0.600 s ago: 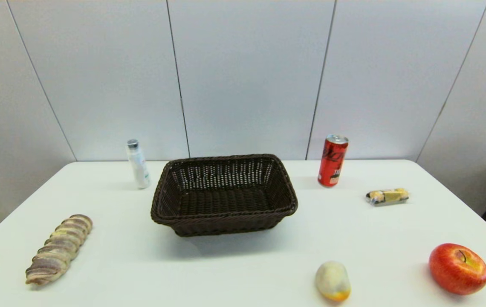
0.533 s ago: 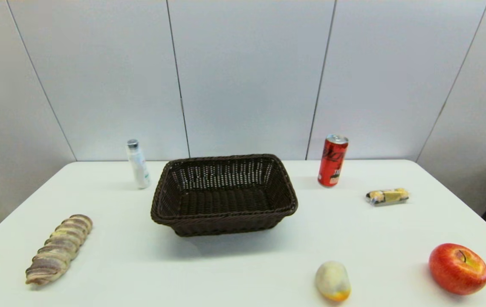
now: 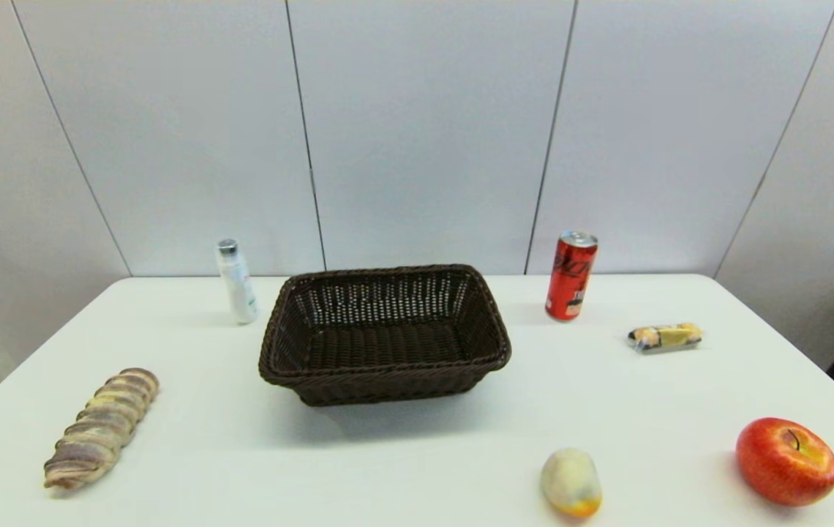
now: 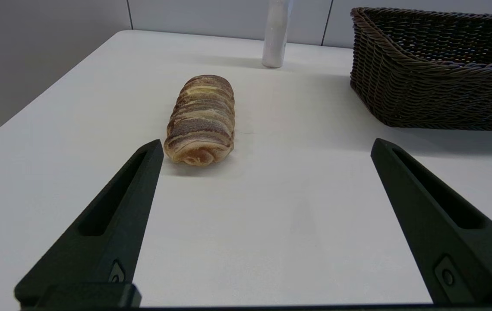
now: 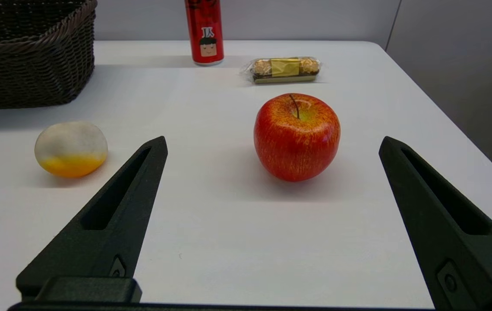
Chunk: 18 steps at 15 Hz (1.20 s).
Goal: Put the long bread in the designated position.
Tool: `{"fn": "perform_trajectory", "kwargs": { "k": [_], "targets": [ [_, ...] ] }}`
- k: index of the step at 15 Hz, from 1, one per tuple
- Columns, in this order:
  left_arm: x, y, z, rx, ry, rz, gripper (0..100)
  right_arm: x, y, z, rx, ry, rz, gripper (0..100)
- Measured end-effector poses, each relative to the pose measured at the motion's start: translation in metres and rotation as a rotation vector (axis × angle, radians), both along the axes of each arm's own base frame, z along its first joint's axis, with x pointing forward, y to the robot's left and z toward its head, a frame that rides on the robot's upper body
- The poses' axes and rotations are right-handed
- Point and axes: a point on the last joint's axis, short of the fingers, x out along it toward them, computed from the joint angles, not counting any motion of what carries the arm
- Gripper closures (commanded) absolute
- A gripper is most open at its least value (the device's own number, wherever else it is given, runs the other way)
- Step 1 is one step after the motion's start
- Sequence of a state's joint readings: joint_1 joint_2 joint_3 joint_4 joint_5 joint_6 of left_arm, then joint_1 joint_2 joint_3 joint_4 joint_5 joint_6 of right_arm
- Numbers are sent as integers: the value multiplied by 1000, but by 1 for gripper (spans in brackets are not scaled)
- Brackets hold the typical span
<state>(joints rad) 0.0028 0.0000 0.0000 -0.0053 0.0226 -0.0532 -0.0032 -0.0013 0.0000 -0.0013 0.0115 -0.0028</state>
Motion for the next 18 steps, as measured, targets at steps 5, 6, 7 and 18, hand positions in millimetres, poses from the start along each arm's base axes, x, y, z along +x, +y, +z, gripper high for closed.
{"fn": "perform_trajectory", "kwargs": {
  "k": [5, 6, 7, 18],
  "targets": [
    [0, 0, 1, 9, -1, 7, 0, 0, 0, 0, 0, 1, 0, 0],
    [-2, 0, 9, 13, -17, 6, 0, 0, 0, 0, 0, 0, 0, 0],
    [-2, 0, 20, 16, -30, 3, 0, 0, 0, 0, 0, 0, 0, 0],
    [106, 2, 176, 133, 196, 3, 0, 0, 0, 0, 0, 0, 0, 0]
  ]
}}
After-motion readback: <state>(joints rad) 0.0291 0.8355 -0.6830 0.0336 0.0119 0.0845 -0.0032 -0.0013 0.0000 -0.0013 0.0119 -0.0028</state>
